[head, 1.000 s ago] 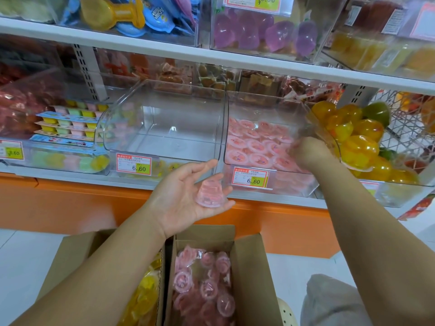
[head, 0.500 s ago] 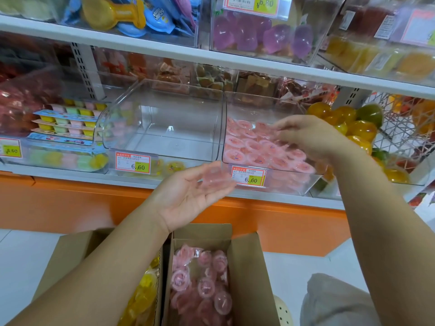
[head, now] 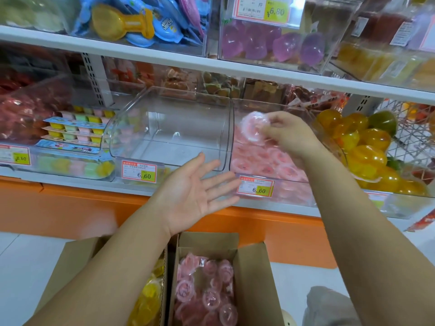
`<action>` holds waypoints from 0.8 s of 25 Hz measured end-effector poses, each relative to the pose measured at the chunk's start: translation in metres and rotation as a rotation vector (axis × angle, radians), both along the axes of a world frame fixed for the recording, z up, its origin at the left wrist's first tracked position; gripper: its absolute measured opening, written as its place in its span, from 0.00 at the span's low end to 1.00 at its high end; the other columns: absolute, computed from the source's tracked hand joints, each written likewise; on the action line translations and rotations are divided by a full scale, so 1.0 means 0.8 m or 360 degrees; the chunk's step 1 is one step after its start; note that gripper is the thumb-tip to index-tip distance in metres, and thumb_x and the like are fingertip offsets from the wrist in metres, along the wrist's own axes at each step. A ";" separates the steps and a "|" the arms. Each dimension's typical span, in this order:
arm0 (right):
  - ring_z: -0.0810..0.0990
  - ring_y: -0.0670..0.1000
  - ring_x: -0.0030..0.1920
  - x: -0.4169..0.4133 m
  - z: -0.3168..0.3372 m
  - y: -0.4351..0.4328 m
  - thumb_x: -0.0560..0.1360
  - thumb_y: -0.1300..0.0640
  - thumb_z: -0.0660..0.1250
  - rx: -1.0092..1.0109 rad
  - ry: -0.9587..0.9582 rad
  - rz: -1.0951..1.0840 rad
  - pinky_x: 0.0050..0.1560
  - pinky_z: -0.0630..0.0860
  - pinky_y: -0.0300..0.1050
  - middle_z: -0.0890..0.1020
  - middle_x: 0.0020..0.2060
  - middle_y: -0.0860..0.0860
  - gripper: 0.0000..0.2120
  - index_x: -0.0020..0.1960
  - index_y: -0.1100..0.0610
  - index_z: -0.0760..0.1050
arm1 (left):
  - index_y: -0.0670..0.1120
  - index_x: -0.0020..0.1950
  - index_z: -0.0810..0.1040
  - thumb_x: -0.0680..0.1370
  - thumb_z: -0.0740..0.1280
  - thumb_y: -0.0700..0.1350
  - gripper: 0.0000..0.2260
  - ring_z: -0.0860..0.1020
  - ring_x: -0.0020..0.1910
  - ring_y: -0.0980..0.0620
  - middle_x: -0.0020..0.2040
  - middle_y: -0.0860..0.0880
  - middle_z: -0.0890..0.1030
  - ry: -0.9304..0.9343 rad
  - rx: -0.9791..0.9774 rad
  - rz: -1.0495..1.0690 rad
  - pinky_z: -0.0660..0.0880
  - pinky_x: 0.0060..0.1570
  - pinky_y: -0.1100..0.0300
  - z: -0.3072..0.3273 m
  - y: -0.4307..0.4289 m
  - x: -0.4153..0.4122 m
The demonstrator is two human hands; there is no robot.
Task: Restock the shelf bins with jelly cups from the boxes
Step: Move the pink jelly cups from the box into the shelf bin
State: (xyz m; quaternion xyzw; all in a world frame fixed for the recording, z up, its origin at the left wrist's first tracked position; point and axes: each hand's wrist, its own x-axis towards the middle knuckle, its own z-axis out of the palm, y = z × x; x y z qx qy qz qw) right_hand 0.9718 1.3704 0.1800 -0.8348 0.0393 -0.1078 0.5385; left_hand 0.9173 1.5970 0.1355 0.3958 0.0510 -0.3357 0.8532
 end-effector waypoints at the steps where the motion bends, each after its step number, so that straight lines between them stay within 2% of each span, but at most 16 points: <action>1: 0.78 0.51 0.38 0.020 -0.013 -0.011 0.73 0.57 0.73 0.0008 -0.0015 -0.0262 0.40 0.75 0.47 0.82 0.41 0.53 0.09 0.52 0.57 0.78 | 0.45 0.72 0.71 0.83 0.59 0.54 0.21 0.82 0.59 0.42 0.63 0.39 0.81 -0.0016 0.0054 0.0000 0.79 0.56 0.41 -0.003 0.005 0.000; 2: 0.80 0.53 0.40 0.038 -0.028 -0.017 0.72 0.54 0.73 -0.0052 0.0025 -0.0464 0.42 0.76 0.47 0.82 0.43 0.54 0.12 0.52 0.57 0.77 | 0.46 0.72 0.72 0.83 0.59 0.53 0.20 0.82 0.59 0.43 0.62 0.40 0.82 -0.0028 0.0107 -0.0005 0.79 0.56 0.41 -0.007 0.009 0.001; 4: 0.81 0.57 0.48 0.068 -0.059 -0.012 0.71 0.52 0.74 -0.0153 0.0106 -0.0587 0.51 0.79 0.51 0.82 0.49 0.56 0.14 0.52 0.55 0.74 | 0.46 0.70 0.74 0.81 0.60 0.52 0.20 0.82 0.59 0.43 0.62 0.42 0.82 -0.0024 0.0194 -0.0011 0.78 0.57 0.42 -0.017 0.018 0.000; 6: 0.80 0.58 0.52 0.087 -0.075 0.001 0.72 0.52 0.72 -0.0236 0.0128 -0.0528 0.51 0.77 0.50 0.80 0.54 0.57 0.16 0.56 0.55 0.73 | 0.46 0.69 0.75 0.79 0.61 0.52 0.20 0.82 0.59 0.43 0.61 0.42 0.82 -0.0002 0.0264 -0.0001 0.76 0.59 0.41 -0.025 0.027 0.001; 8: 0.79 0.57 0.54 0.094 -0.078 0.009 0.75 0.51 0.69 -0.0483 0.0152 -0.0453 0.50 0.73 0.45 0.80 0.55 0.55 0.16 0.61 0.54 0.73 | 0.46 0.68 0.76 0.78 0.62 0.52 0.20 0.82 0.59 0.43 0.61 0.42 0.83 0.0015 0.0298 0.0000 0.76 0.60 0.41 -0.032 0.035 0.002; 11: 0.77 0.58 0.58 0.097 -0.080 0.006 0.79 0.46 0.62 -0.0984 0.0311 -0.0336 0.58 0.73 0.48 0.81 0.57 0.55 0.17 0.66 0.48 0.72 | 0.47 0.68 0.76 0.76 0.64 0.52 0.22 0.81 0.60 0.43 0.62 0.43 0.82 0.0021 0.0314 -0.0010 0.76 0.61 0.41 -0.037 0.042 0.005; 13: 0.74 0.59 0.62 0.094 -0.080 0.005 0.81 0.47 0.55 -0.1297 0.0460 -0.0187 0.64 0.69 0.50 0.79 0.61 0.56 0.18 0.69 0.45 0.70 | 0.46 0.68 0.76 0.77 0.63 0.52 0.21 0.82 0.60 0.43 0.62 0.43 0.82 0.0039 0.0322 -0.0008 0.76 0.61 0.41 -0.038 0.041 0.006; 16: 0.70 0.59 0.65 0.088 -0.075 0.008 0.84 0.50 0.46 -0.1617 0.0505 -0.0028 0.67 0.61 0.52 0.75 0.65 0.58 0.20 0.74 0.43 0.62 | 0.46 0.68 0.76 0.81 0.61 0.52 0.18 0.82 0.59 0.43 0.61 0.42 0.82 0.0064 0.0325 -0.0004 0.76 0.60 0.42 -0.036 0.037 0.004; 18: 0.68 0.61 0.68 0.080 -0.074 0.012 0.84 0.51 0.42 -0.1716 0.0510 0.0026 0.68 0.58 0.56 0.72 0.67 0.60 0.21 0.76 0.44 0.57 | 0.47 0.68 0.76 0.82 0.61 0.52 0.18 0.83 0.58 0.43 0.61 0.43 0.82 0.0068 0.0331 0.0000 0.77 0.59 0.42 -0.036 0.035 0.003; 20: 0.64 0.63 0.70 0.073 -0.076 0.012 0.84 0.51 0.42 -0.1541 0.0538 0.0016 0.69 0.57 0.61 0.70 0.69 0.60 0.22 0.77 0.43 0.53 | 0.47 0.68 0.76 0.82 0.61 0.52 0.17 0.83 0.58 0.43 0.61 0.43 0.83 0.0068 0.0342 0.0010 0.78 0.57 0.43 -0.036 0.034 0.001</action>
